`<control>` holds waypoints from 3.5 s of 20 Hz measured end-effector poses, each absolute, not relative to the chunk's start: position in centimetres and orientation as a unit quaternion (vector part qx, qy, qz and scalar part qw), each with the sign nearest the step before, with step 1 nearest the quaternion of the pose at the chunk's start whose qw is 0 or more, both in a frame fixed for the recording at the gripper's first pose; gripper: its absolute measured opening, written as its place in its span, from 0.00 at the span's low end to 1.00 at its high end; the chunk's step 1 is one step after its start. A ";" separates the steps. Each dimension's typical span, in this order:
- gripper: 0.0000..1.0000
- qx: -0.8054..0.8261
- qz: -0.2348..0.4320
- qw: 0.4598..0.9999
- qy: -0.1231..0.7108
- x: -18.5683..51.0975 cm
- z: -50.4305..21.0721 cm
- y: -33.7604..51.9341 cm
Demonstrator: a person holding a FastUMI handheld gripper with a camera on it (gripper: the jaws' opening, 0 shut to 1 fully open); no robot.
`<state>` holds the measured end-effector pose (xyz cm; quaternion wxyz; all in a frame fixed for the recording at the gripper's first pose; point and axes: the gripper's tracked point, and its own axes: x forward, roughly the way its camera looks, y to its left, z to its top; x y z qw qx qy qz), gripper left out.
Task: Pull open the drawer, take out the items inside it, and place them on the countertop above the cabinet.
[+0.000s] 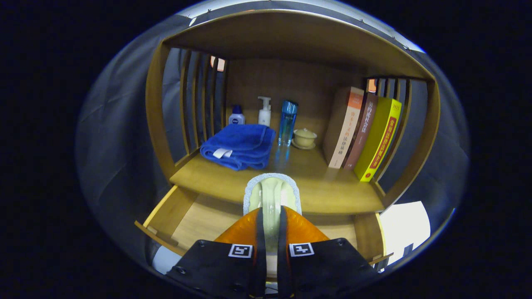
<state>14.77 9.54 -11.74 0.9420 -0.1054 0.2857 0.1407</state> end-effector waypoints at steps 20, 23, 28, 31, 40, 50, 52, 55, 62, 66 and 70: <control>0.19 -0.088 0.068 0.942 0.318 26.8 -18.5 10.1; 0.22 -0.090 0.067 0.944 0.309 27.6 -18.8 10.3; 0.30 -0.094 0.069 0.942 0.313 27.4 -19.3 10.2; 0.35 -0.102 0.075 0.943 0.307 27.4 -19.7 10.6; 0.83 -0.114 0.090 0.943 0.300 26.7 -19.7 11.7; 0.99 -0.069 0.096 0.962 0.245 24.2 -14.1 12.0; 0.99 -0.068 0.106 0.966 0.225 22.7 -11.7 12.3; 0.99 -0.065 0.122 0.972 0.190 20.1 -8.1 12.5; 0.99 -0.059 0.146 0.978 0.134 13.2 -1.5 11.4; 0.99 -0.051 0.151 0.981 0.112 8.5 0.3 10.5; 0.99 -0.040 0.149 0.983 0.095 5.0 0.1 9.9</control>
